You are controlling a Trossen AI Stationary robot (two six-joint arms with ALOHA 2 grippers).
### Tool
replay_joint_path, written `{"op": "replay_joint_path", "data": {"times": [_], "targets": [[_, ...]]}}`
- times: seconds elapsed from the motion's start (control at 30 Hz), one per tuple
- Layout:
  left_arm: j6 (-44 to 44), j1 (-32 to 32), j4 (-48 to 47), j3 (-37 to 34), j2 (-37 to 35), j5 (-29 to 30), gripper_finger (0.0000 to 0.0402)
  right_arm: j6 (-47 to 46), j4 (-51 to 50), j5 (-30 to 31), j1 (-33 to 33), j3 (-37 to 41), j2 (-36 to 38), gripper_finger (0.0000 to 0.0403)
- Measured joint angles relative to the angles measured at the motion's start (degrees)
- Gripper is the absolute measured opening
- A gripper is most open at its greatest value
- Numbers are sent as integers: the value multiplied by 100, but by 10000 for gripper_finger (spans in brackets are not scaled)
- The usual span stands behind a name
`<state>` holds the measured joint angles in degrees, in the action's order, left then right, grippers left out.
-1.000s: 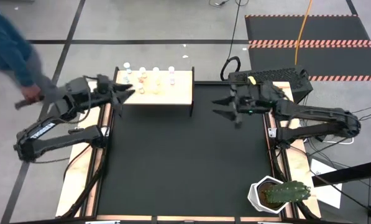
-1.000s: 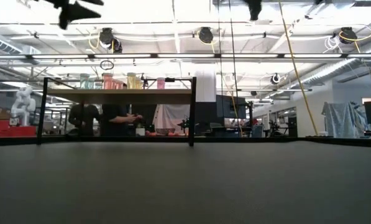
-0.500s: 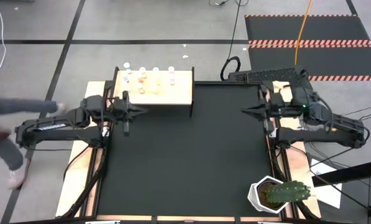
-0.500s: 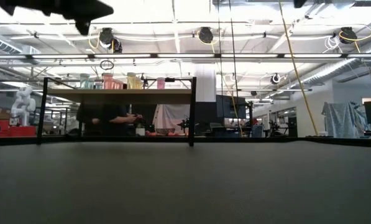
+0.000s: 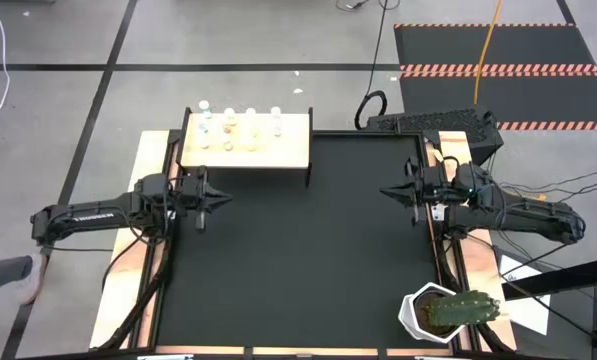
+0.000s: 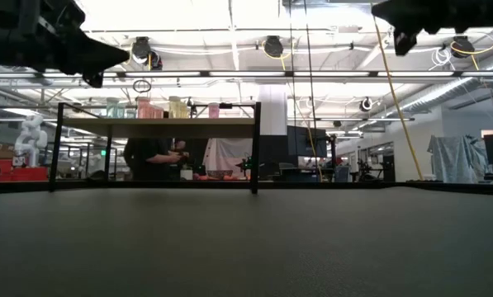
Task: Pick and place medicine bottles onto shelf by color
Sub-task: Return to Home Position
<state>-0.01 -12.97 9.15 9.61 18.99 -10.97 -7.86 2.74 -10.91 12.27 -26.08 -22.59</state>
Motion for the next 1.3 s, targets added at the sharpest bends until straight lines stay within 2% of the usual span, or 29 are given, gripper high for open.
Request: {"op": "replay_joint_path", "data": {"times": [0.13, 0.33, 0.5, 0.63, 0.77, 0.87, 1.0, 1.3], "targets": [[-49, 76, -25, -207, -442, -52, 8, -533, 296, -171, 0, 515, 387, 1], [22, 193, -745, -320, -1113, -315, 3, -1210, -233, -648, -183, 897, 1010, 0], [148, 223, -1569, -320, -1587, -292, 10, -1005, -152, -271, -445, 1272, 1350, 0], [269, 223, -1997, -319, -1896, -267, 4, -1169, 390, -89, -593, 1844, 1495, 0], [194, 254, -1996, -320, -1887, -253, 5, -1592, 1507, -261, -750, 2491, 1469, 0], [207, 279, -1707, -507, -1887, -251, 3, -1514, 1262, -253, -836, 2493, 1455, 0], [46, 284, -562, -902, -1785, -240, 6, -1205, 1434, -93, -837, 2498, 1470, 0], [341, 278, -646, -904, -1770, -136, 6, -1009, 1149, -113, -837, 2509, 1366, 0]]}}
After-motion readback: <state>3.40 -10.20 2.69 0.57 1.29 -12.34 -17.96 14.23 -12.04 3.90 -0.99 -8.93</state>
